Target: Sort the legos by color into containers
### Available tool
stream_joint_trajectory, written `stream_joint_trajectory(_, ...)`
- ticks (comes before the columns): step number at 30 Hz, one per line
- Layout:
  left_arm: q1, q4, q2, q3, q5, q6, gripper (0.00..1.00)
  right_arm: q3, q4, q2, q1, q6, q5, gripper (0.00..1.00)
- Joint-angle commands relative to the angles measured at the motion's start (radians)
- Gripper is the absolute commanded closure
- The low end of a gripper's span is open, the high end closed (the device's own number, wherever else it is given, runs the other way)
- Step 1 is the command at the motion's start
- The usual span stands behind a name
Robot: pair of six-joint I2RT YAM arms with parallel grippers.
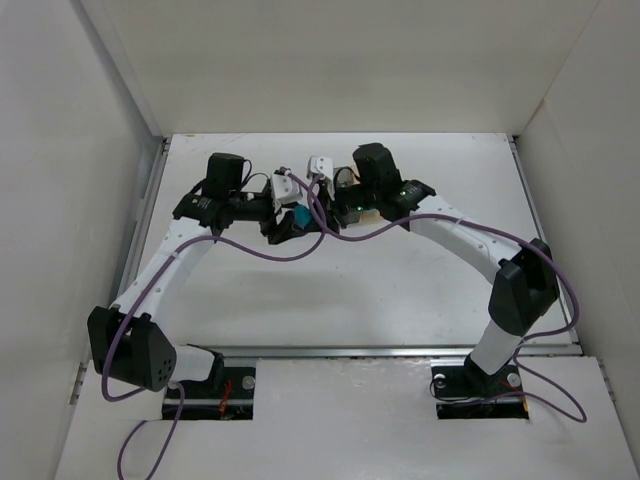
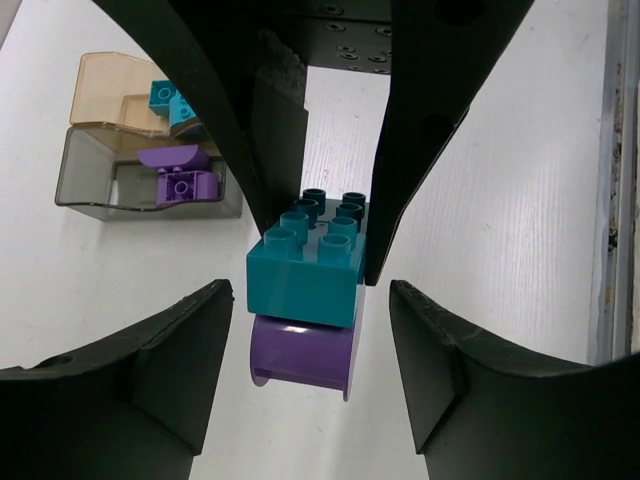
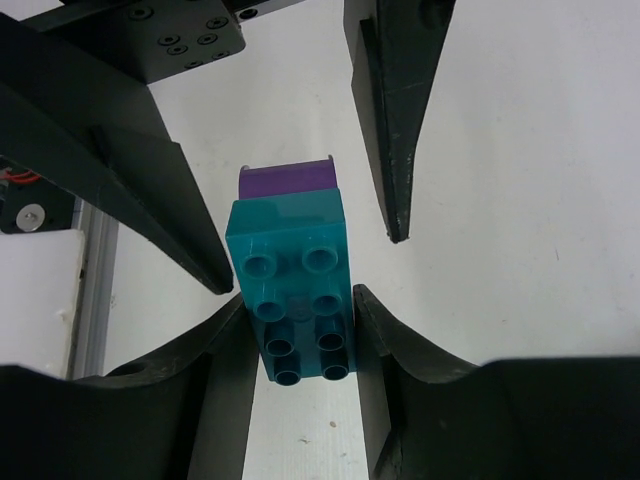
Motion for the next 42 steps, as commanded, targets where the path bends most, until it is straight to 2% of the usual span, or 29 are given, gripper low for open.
stream_joint_trajectory(1,-0.005,-0.021,-0.042,-0.01,-0.01,0.033,0.4,0.031,0.057,-0.033,0.009,0.009,-0.014,1.0)
stream_joint_trajectory(3,-0.005,-0.021,-0.042,-0.01,-0.01,0.033,0.51,0.031,0.057,-0.033,0.009,0.009,-0.037,1.0)
stream_joint_trajectory(4,-0.005,-0.021,-0.042,-0.01,-0.01,0.033,0.74,0.031,0.057,-0.024,0.009,0.009,-0.037,1.0)
stream_joint_trajectory(5,-0.005,-0.021,-0.042,-0.01,-0.01,0.033,0.74,0.031,0.057,-0.024,0.009,0.009,-0.037,1.0)
stream_joint_trajectory(6,-0.005,-0.021,-0.042,-0.01,-0.01,0.033,0.87,0.031,0.057,-0.024,0.009,0.009,-0.037,1.0)
stream_joint_trajectory(8,-0.005,-0.03,-0.042,-0.01,-0.01,0.033,1.0,0.031,0.057,-0.033,0.009,0.009,-0.037,1.0)
stream_joint_trajectory(12,-0.005,-0.062,-0.042,-0.01,-0.059,0.059,1.0,0.022,0.057,-0.033,-0.019,0.039,-0.01,1.0)
stream_joint_trajectory(19,0.015,-0.094,-0.051,-0.056,-0.177,0.095,1.0,0.01,0.113,-0.024,-0.241,0.235,0.015,1.0)
stream_joint_trajectory(22,0.024,-0.094,-0.04,-0.065,-0.186,0.075,1.0,0.01,0.113,-0.012,-0.283,0.266,0.12,1.0)
stream_joint_trajectory(25,0.024,-0.042,-0.04,-0.075,-0.186,0.006,1.0,0.047,0.113,0.069,-0.303,0.337,0.225,1.0)
stream_joint_trajectory(30,0.024,0.019,-0.04,-0.075,-0.22,-0.081,1.0,0.122,0.09,0.226,-0.359,0.564,0.458,1.0)
stream_joint_trajectory(31,0.024,0.028,-0.04,-0.075,-0.232,-0.082,1.0,0.142,0.079,0.249,-0.359,0.564,0.517,0.95)
stream_joint_trajectory(32,0.024,0.028,-0.04,-0.075,-0.232,-0.092,1.0,0.181,0.064,0.269,-0.359,0.564,0.542,0.81)
stream_joint_trajectory(34,0.024,0.039,-0.04,-0.075,-0.251,-0.111,1.0,0.217,0.021,0.316,-0.359,0.564,0.565,0.73)
stream_joint_trajectory(35,0.024,0.062,-0.04,-0.075,-0.251,-0.123,1.0,0.244,0.005,0.326,-0.359,0.552,0.576,0.6)
stream_joint_trajectory(36,0.024,0.074,-0.04,-0.075,-0.251,-0.138,1.0,0.245,-0.008,0.335,-0.359,0.539,0.576,0.52)
stream_joint_trajectory(38,0.024,0.116,-0.04,-0.075,-0.26,-0.187,1.0,0.245,-0.018,0.335,-0.359,0.527,0.601,0.43)
stream_joint_trajectory(39,0.024,0.133,-0.031,-0.075,-0.26,-0.209,1.0,0.245,-0.018,0.324,-0.359,0.527,0.601,0.34)
stream_joint_trajectory(42,0.024,0.205,0.002,-0.066,-0.26,-0.288,1.0,0.234,-0.018,0.295,-0.359,0.504,0.589,0.21)
